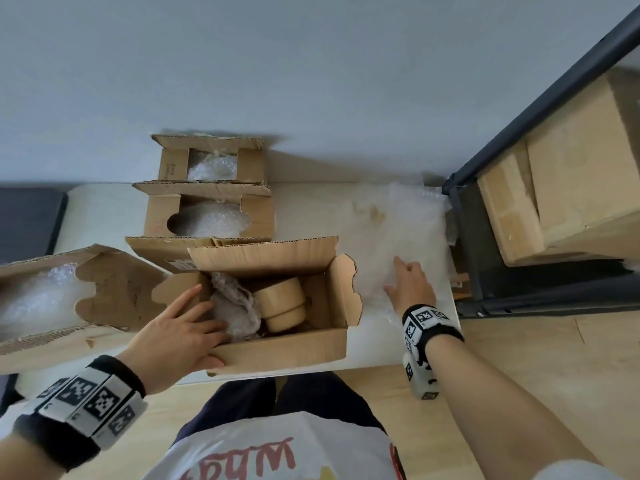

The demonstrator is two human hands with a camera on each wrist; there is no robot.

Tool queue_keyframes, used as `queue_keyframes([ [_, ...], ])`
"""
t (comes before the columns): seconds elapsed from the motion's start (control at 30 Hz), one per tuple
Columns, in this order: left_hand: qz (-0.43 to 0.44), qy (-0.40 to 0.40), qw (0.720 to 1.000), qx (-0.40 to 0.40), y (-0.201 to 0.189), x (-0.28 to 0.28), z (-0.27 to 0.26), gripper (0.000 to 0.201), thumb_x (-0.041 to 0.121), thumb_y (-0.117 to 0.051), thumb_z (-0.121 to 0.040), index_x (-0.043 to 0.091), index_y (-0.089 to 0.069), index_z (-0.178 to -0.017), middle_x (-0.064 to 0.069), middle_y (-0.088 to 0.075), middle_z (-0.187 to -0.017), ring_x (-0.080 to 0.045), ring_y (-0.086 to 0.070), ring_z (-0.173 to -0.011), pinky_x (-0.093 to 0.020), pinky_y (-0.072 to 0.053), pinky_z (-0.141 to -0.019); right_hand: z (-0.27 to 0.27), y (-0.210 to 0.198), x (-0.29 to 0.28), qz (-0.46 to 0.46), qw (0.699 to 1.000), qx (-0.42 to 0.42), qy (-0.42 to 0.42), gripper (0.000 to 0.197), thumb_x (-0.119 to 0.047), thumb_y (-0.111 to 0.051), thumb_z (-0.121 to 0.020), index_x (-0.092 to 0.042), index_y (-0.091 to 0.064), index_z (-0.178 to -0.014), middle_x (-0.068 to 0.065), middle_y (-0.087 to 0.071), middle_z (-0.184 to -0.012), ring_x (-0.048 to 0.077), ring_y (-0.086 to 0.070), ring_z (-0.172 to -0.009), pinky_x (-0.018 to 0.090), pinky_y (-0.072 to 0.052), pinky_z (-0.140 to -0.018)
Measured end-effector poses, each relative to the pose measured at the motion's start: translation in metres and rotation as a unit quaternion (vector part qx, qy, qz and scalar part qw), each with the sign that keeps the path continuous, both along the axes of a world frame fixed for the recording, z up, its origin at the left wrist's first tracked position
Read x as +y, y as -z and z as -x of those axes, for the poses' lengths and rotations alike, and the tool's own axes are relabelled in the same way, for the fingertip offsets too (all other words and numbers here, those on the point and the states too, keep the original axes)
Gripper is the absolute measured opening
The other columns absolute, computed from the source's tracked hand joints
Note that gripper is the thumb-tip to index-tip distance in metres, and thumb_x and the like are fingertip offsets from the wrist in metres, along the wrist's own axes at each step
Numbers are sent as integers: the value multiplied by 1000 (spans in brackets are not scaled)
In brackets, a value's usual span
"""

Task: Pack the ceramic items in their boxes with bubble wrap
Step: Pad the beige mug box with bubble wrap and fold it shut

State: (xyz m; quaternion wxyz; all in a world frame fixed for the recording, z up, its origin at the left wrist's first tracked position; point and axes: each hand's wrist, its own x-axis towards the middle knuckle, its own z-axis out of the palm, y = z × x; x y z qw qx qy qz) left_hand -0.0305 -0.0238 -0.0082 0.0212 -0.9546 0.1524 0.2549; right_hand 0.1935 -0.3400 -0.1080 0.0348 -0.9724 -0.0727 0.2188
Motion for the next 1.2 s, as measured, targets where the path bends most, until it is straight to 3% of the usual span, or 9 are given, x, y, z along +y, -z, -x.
queue_keyframes([
  [0.3,2,-47,999,-4,0,-4,-4,54,60,-27,-85,35,-76,-88,13,-73,-90,-25,-68,-98,-51,-26,-102,-8,6,-12,5,999,-31,-4,18,-7,-41,-96,-12,-56,-104,12,-60,-103,30,-57,-90,31,-42,-67],
  [0.53,-3,-39,999,-16,-1,-6,-4,53,59,-33,-81,30,-77,-85,12,-73,-85,-24,-70,-94,-50,-28,-100,-13,-34,-38,-263,945,-120,150,8,-10,-53,-94,-4,-57,-99,14,-60,-107,29,-57,-98,27,-38,-75],
  [0.63,32,-22,997,-66,-8,-12,-6,37,63,-57,-71,32,-75,-81,14,-72,-83,-16,-71,-89,-47,-33,-99,-13,-67,-43,-348,913,-148,157,10,-13,-53,-95,-8,-56,-104,10,-61,-115,25,-57,-106,28,-41,-83],
  [0.7,75,-50,993,-70,-18,-21,-8,49,60,-83,-45,33,-74,-85,15,-72,-83,-8,-71,-83,-41,-52,-88,-10,-94,-41,-405,889,-164,137,10,-14,-53,-95,-10,-55,-104,2,-61,-112,18,-58,-105,24,-42,-83],
  [0.8,166,-136,967,-136,-44,-33,-16,61,46,-86,-56,31,-65,-112,13,-69,-102,-10,-69,-89,-29,-57,-70,-6,-139,-34,-463,862,-186,88,7,-15,-53,-95,-14,-53,-102,-10,-61,-96,-3,-58,-91,8,-42,-78],
  [0.9,254,-203,923,-204,-75,-42,-40,62,52,-60,-78,36,-43,-136,16,-53,-129,-4,-56,-108,-26,-50,-84,-2,-179,-20,-535,826,-172,41,8,-10,-54,-94,-14,-54,-101,-16,-62,-91,-10,-59,-87,4,-43,-74],
  [1.03,406,-291,825,-264,-119,-48,-80,64,64,-44,-85,42,-26,-143,22,-22,-150,23,-31,-117,-9,-32,-97,4,-212,4,-557,818,-128,-65,22,-11,-53,-94,-18,-55,-115,-13,-68,-104,-3,-63,-100,11,-49,-83],
  [1.13,453,-262,768,-370,-150,-46,-98,56,53,-36,-95,27,-31,-145,9,-22,-156,6,-20,-139,-3,-19,-104,5,-222,22,-493,839,-162,-162,26,-5,-52,-94,-19,-60,-114,-7,-68,-104,0,-64,-95,11,-48,-83],
  [1.2,408,-223,794,-393,-166,-44,-107,56,53,-35,-95,26,-33,-144,6,-19,-157,-4,-12,-144,-15,-12,-114,5,-226,32,-431,854,-196,-217,30,4,-52,-91,-15,-66,-111,-4,-68,-103,8,-66,-91,20,-51,-83],
])
